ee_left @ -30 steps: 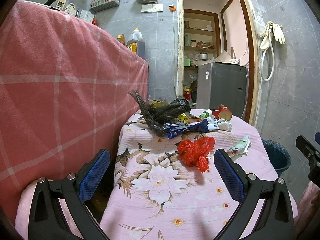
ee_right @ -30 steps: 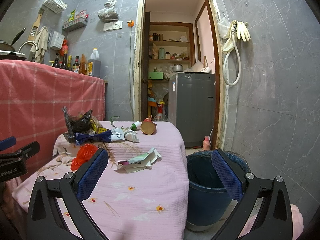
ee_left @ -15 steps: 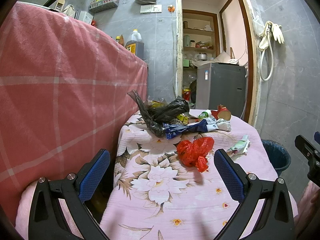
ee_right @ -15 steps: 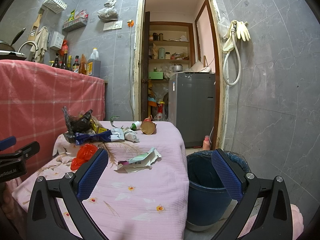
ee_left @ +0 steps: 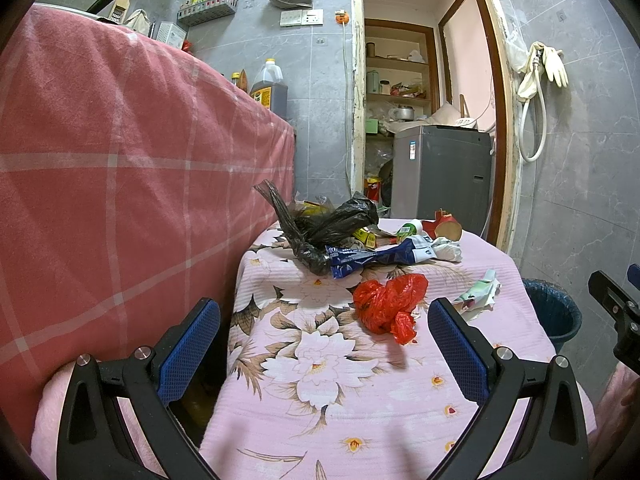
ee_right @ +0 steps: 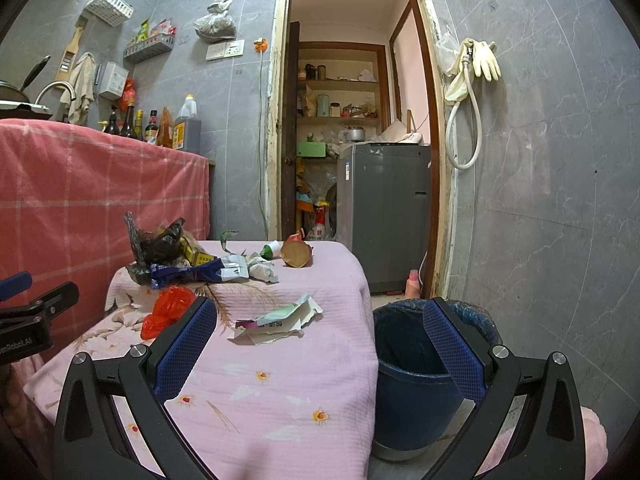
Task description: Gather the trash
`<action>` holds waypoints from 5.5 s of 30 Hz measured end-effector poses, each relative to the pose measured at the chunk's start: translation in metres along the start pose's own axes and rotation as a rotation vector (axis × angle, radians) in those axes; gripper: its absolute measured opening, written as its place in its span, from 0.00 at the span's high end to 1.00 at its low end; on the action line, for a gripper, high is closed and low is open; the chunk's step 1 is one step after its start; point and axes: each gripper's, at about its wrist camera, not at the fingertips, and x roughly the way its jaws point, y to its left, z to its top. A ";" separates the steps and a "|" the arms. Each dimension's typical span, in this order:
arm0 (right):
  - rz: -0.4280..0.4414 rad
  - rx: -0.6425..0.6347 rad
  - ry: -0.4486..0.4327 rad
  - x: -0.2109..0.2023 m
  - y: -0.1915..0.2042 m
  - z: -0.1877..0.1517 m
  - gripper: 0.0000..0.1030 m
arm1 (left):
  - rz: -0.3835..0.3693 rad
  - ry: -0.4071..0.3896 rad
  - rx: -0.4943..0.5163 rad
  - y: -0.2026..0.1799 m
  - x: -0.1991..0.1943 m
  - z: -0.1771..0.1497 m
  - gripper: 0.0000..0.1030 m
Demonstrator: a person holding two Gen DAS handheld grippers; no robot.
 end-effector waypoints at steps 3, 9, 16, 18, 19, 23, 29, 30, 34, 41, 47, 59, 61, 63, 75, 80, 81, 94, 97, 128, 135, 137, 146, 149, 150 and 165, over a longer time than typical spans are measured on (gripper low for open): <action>0.000 0.000 0.000 0.000 0.000 0.000 0.00 | 0.001 -0.001 0.001 0.000 0.000 0.000 0.01; 0.000 -0.001 0.000 0.000 0.000 0.000 0.00 | 0.000 -0.001 0.000 0.000 0.000 0.000 0.01; 0.000 0.000 0.000 0.000 0.000 0.000 0.00 | 0.000 -0.001 0.001 0.000 0.000 0.000 0.01; 0.000 0.000 0.000 0.000 0.000 0.000 0.00 | 0.001 -0.001 0.001 0.000 0.000 0.000 0.01; 0.000 0.000 0.000 0.000 0.000 0.000 0.00 | 0.000 -0.001 0.001 0.000 0.000 0.000 0.01; -0.001 -0.001 0.001 0.000 0.001 -0.001 0.00 | 0.001 -0.001 0.001 0.000 0.000 0.000 0.01; 0.010 -0.012 0.021 0.002 0.003 0.002 0.00 | -0.012 0.032 -0.017 -0.003 0.000 0.008 0.01; 0.009 -0.017 0.025 0.003 0.002 0.002 0.00 | -0.019 0.047 -0.030 -0.001 0.003 0.014 0.01; 0.013 -0.028 0.050 0.012 0.001 0.010 0.00 | -0.027 0.052 -0.063 0.005 0.012 0.027 0.01; 0.049 -0.011 0.106 0.044 -0.005 0.039 0.00 | -0.044 0.136 -0.113 0.013 0.048 0.047 0.01; 0.109 -0.017 0.132 0.077 0.001 0.054 0.00 | -0.047 0.161 -0.146 0.018 0.077 0.055 0.01; 0.243 0.063 0.433 0.146 0.001 0.024 0.40 | -0.167 0.276 -0.119 0.008 0.107 0.042 0.05; 0.257 0.049 0.472 0.152 0.004 0.018 0.40 | -0.186 0.306 -0.087 0.001 0.110 0.039 0.11; 0.263 0.026 0.506 0.157 0.007 0.014 0.40 | -0.197 0.347 -0.044 -0.007 0.115 0.035 0.24; 0.263 0.078 0.662 0.196 -0.005 -0.003 0.40 | -0.280 0.506 -0.059 -0.015 0.138 0.024 0.47; 0.294 0.143 0.714 0.210 -0.008 -0.011 0.40 | -0.321 0.545 -0.081 -0.019 0.146 0.024 0.53; 0.303 0.159 0.720 0.212 -0.008 -0.012 0.40 | -0.314 0.540 -0.077 -0.019 0.145 0.024 0.53; 0.356 0.337 0.704 0.217 -0.021 -0.019 0.57 | -0.300 0.526 -0.115 -0.020 0.147 0.020 0.58; 0.379 0.376 0.700 0.219 -0.022 -0.021 0.76 | -0.291 0.519 -0.122 -0.018 0.139 0.021 0.59; 0.409 0.484 0.641 0.212 -0.020 -0.022 0.92 | -0.203 0.469 -0.171 0.008 0.114 0.023 0.63; 0.362 0.300 0.464 0.172 -0.014 0.006 0.94 | -0.191 0.380 -0.156 0.000 0.097 0.031 0.64; 0.321 0.241 0.410 0.161 -0.015 0.015 0.94 | -0.195 0.354 -0.138 -0.008 0.094 0.036 0.64; 0.118 0.075 0.197 0.128 -0.050 0.049 0.94 | -0.286 0.238 -0.090 -0.082 0.095 0.060 0.63; 0.044 0.020 0.143 0.123 -0.073 0.060 0.94 | -0.331 0.216 -0.087 -0.114 0.100 0.064 0.63; 0.023 0.008 0.131 0.123 -0.080 0.061 0.94 | -0.345 0.211 -0.091 -0.125 0.103 0.065 0.63; -0.221 -0.002 0.125 0.158 -0.195 0.047 0.93 | -0.442 0.215 -0.121 -0.265 0.171 0.074 0.63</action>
